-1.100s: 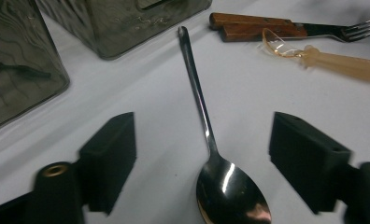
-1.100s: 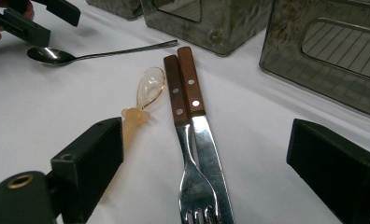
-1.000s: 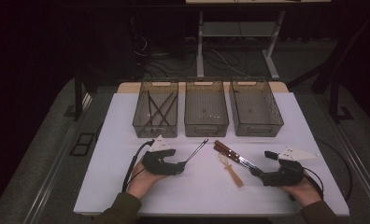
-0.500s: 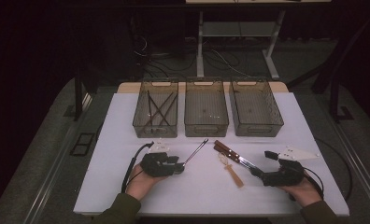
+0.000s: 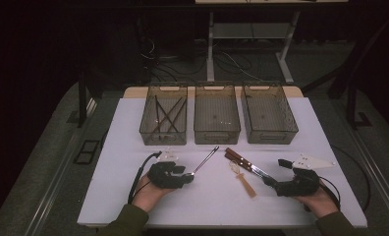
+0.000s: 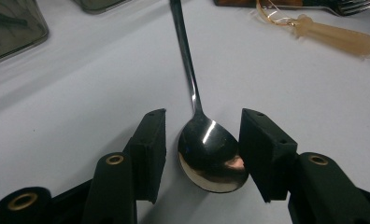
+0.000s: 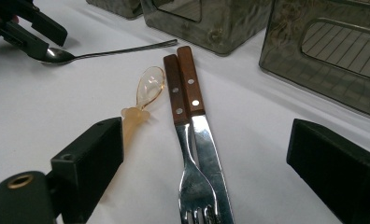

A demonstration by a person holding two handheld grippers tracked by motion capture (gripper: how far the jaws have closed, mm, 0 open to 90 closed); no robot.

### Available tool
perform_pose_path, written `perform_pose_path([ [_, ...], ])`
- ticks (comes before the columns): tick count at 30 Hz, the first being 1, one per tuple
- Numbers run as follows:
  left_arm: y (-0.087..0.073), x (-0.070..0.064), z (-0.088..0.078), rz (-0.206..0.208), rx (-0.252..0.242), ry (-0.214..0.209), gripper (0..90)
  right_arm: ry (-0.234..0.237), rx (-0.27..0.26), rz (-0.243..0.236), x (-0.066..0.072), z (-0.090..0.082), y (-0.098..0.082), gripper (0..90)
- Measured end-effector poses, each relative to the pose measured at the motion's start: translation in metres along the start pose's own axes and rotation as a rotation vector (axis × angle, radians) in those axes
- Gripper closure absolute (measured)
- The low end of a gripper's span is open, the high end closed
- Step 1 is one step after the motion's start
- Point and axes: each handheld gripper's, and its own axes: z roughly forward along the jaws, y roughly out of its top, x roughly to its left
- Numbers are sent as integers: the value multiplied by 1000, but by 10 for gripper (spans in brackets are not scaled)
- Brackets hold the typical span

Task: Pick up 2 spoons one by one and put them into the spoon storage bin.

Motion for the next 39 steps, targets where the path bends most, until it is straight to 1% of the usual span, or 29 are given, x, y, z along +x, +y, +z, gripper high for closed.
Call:
perform_pose_path([
  [2, 0, -1, 1, -2, -2, -2, 508, 0, 1, 0, 0, 0, 0, 107],
  [4, 0, -1, 1, 10, 12, -2, 508, 1, 1, 0, 0, 0, 0, 107],
  [5, 0, -2, 2, 7, 13, 0, 508, 0, 1, -1, 0, 0, 0, 107],
  [11, 0, -5, 5, 43, 49, 14, 510, 0, 1, 0, 0, 0, 0, 107],
  [16, 0, -10, 6, 67, 61, 40, 514, 0, 3, 1, 0, 0, 0, 107],
  [17, 0, -11, 6, 83, 65, 45, 519, 0, 3, 1, 0, 0, 0, 107],
  [19, 1, -12, 7, 102, 73, 56, 525, 0, 3, 1, 0, 0, 0, 107],
  [20, 1, -14, 7, 95, 73, 62, 529, 0, 3, 0, 0, 0, 0, 107],
  [22, 1, -15, 7, 109, 79, 72, 547, 0, 4, 1, 0, 0, 0, 107],
  [26, 1, -16, 7, 106, 78, 70, 592, 0, 4, 2, 0, 0, 0, 107],
  [30, 2, -17, 8, 110, 79, 74, 666, -1, 6, 5, 1, 0, 0, 107],
  [35, 3, -15, 7, 101, 64, 61, 752, -1, 5, 3, 0, 0, 0, 107],
  [36, 3, -15, 6, 104, 60, 56, 765, -1, 4, 2, 0, 0, 0, 107],
  [39, 4, -16, 5, 91, 40, 38, 813, -1, 5, 4, 0, 0, 0, 107],
])
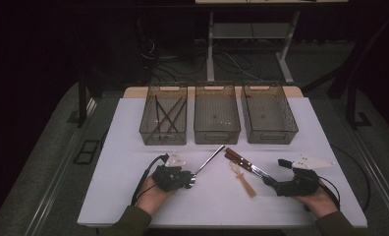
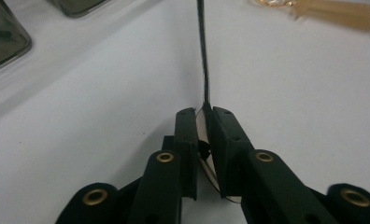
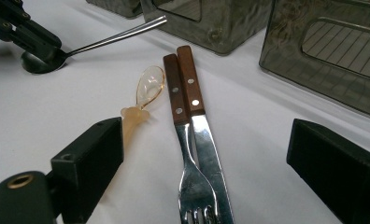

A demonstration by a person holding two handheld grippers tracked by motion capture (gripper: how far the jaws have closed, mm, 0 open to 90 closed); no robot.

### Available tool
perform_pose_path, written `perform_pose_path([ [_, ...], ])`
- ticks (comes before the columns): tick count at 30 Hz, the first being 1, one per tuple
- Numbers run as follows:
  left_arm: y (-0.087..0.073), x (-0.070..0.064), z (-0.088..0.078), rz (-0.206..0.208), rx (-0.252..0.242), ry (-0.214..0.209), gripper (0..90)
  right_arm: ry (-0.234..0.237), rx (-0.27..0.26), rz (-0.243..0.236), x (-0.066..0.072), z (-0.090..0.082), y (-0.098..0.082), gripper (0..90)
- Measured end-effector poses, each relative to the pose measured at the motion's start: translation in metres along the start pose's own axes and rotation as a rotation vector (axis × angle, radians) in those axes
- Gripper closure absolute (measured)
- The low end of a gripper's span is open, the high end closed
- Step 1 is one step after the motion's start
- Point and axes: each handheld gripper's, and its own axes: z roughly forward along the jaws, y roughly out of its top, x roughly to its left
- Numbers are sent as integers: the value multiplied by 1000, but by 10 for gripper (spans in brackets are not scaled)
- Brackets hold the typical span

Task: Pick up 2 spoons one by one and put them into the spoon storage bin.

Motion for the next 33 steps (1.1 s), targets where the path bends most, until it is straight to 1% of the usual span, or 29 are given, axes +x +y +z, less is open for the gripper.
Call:
perform_pose_path([
  [2, 1, 0, -1, -4, -11, -14, 839, 0, -1, -2, 0, 0, 0, 107],
  [4, 1, 0, -1, -17, -22, -29, 859, 0, -2, -2, 0, 0, 0, 107],
  [8, 1, 1, -1, -32, -27, -45, 870, 0, -1, -2, 0, 0, 0, 107],
  [10, 1, 0, 0, -65, -47, -58, 879, 0, -1, -1, 0, 0, 0, 107],
  [11, 1, 1, -1, -55, -44, -64, 883, 0, -1, -1, 0, 0, 0, 107],
  [12, 1, 1, -1, -63, -46, -64, 884, 0, -1, -2, 0, 0, 0, 107],
  [13, 1, 2, -1, -57, -49, -67, 884, 0, -1, -3, 0, 0, 0, 107],
  [16, -1, 5, -1, -84, -59, -82, 885, 0, -3, -2, 0, 0, 0, 107],
  [18, -2, 5, -1, -90, -60, -89, 885, 0, -5, -4, 0, 0, 0, 107],
  [20, -1, 5, -2, -87, -63, -96, 885, 0, -5, -4, 0, 0, 0, 107],
  [22, -1, 6, -3, -72, -68, -90, 884, 1, -4, -3, 0, 0, 0, 107],
  [24, -1, 8, -5, -69, -70, -87, 884, 2, -2, -2, 0, 0, 0, 107],
  [29, -2, 13, -11, -87, -100, -82, 884, 7, -9, 0, 1, 0, 0, 107],
  [32, -2, 16, -15, -82, -111, -80, 884, 17, -7, 4, 2, 1, 0, 106],
  [33, -2, 16, -16, -94, -114, -80, 884, 21, -9, 8, 3, 1, 1, 106],
])
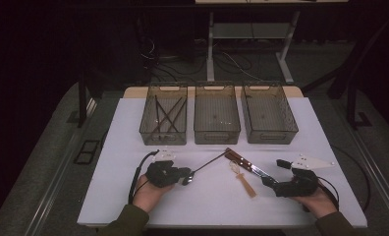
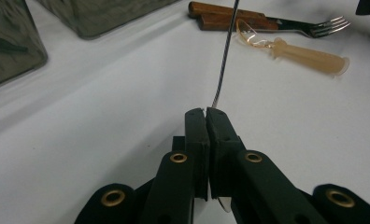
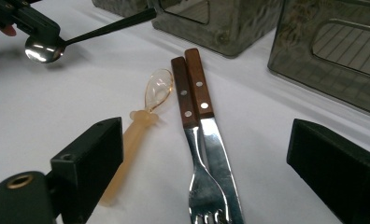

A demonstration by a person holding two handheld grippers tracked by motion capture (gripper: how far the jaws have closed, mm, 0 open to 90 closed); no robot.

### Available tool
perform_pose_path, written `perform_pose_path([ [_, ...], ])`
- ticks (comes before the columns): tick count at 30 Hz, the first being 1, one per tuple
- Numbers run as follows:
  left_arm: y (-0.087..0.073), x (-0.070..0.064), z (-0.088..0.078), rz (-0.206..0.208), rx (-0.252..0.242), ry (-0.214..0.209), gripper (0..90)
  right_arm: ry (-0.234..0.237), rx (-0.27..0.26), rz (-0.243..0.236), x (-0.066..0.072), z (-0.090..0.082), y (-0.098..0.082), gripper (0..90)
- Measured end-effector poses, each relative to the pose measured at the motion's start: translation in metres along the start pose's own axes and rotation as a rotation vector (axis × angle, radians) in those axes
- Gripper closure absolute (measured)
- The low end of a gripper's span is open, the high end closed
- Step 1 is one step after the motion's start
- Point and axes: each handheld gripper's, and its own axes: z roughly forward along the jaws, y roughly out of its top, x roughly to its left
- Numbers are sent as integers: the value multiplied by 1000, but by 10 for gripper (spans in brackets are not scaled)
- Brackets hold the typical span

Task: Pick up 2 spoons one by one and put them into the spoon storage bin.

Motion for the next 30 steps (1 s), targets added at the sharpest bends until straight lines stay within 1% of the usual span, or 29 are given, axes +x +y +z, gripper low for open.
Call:
perform_pose_path([
  [2, 1, 2, -2, 5, -8, 0, 884, 10, -5, 0, 2, 1, 1, 102],
  [3, 2, 2, -3, 4, -13, 2, 884, 16, -6, 3, 3, 1, 1, 39],
  [4, 2, 3, -4, 7, -13, 2, 884, 23, -5, 11, 4, 2, 1, 10],
  [6, 3, 3, -4, -1, -18, 5, 884, 39, 4, 10, 6, 3, 1, 10],
  [8, 5, 4, -5, 4, -23, 4, 884, 42, 17, 8, 8, 5, 0, 10],
  [13, 9, 5, -7, 10, -38, 1, 884, 53, 25, 1, 9, 7, 0, 10],
  [15, 10, 5, -6, 6, -44, 0, 884, 52, 31, -6, 9, 8, -1, 10],
  [19, 15, 6, -7, 18, -49, 12, 884, 48, 29, -9, 8, 8, -1, 10],
  [21, 18, 7, -7, 25, -58, 20, 884, 46, 32, -12, 8, 8, -1, 10],
  [26, 25, 9, -6, 21, -90, 25, 884, 46, 28, -14, 8, 8, -1, 10],
  [30, 33, 11, -4, 32, -108, 37, 884, 45, 30, -11, 8, 8, -1, 10],
])
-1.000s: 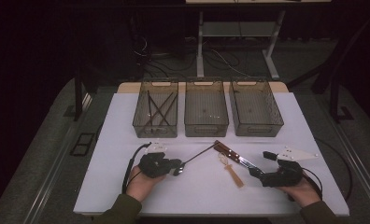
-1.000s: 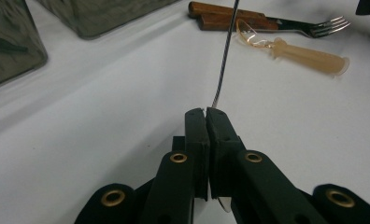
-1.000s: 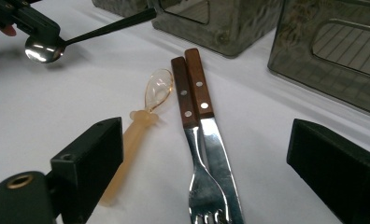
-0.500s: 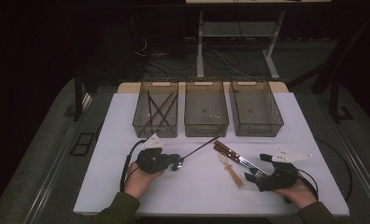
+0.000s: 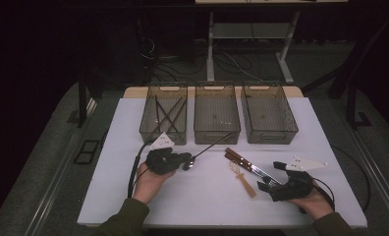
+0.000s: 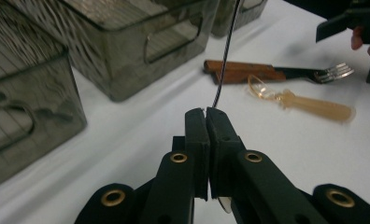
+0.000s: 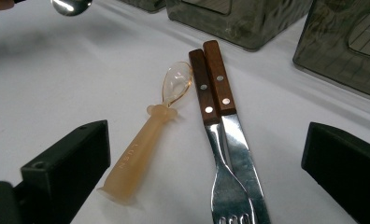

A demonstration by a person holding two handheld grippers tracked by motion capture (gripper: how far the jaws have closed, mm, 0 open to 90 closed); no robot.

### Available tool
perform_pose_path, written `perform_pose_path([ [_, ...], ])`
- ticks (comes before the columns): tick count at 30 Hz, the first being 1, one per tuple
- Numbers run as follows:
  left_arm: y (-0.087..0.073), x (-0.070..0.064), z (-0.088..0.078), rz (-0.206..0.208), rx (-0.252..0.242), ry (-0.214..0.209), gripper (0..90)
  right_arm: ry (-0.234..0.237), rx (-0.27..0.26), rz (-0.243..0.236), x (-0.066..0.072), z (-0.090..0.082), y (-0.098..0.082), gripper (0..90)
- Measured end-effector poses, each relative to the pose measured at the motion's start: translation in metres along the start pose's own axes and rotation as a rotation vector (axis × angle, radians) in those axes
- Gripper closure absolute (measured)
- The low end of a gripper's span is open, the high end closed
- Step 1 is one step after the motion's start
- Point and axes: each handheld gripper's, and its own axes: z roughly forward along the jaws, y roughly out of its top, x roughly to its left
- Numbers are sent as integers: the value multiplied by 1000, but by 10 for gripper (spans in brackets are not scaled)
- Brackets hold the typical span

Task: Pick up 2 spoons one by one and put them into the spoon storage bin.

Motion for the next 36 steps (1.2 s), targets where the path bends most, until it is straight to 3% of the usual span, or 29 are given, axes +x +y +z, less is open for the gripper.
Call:
perform_pose_path([
  [15, 26, 13, 20, -3, -69, 48, 885, 0, -5, 4, -1, -1, 0, 10],
  [23, 42, 24, 30, -27, -113, 65, 885, 0, -7, 4, -1, -2, 0, 10],
  [36, 74, 35, 43, -31, -143, 109, 885, 1, -9, 4, -1, -2, 0, 10],
])
